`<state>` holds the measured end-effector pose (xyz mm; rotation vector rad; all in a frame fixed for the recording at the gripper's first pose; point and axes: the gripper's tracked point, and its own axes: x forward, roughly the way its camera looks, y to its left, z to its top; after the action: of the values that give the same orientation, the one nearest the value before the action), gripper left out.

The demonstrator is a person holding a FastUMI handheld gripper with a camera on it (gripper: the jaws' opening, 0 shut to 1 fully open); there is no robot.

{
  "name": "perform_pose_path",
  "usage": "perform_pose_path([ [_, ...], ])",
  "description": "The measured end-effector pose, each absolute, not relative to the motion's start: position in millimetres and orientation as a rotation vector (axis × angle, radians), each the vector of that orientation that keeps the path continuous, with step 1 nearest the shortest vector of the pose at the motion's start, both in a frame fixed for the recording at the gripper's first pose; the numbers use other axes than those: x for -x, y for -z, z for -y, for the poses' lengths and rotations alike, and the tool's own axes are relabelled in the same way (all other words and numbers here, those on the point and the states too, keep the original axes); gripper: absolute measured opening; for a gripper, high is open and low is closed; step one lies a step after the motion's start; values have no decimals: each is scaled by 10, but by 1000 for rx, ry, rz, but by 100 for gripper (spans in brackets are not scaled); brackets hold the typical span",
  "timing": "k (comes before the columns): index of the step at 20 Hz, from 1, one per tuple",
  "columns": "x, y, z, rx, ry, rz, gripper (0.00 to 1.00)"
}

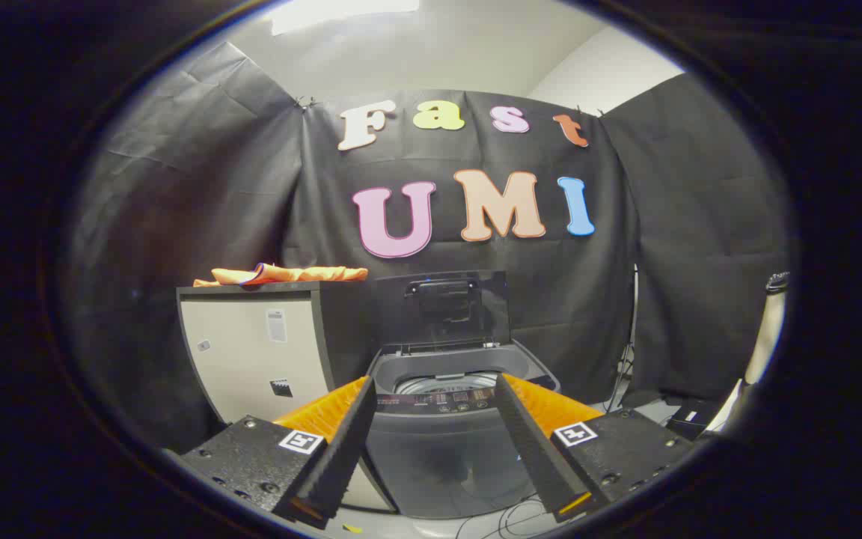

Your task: Put the clothes into the washing machine and then close the washing machine lid.

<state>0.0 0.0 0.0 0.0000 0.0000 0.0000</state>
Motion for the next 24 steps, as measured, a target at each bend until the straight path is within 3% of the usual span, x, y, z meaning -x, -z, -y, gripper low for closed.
perform_pose_path([
  [14,-37,91,-133,-3,-7,-28,96],
  [24,-528,-523,-1127,-23,-103,-79,96],
])
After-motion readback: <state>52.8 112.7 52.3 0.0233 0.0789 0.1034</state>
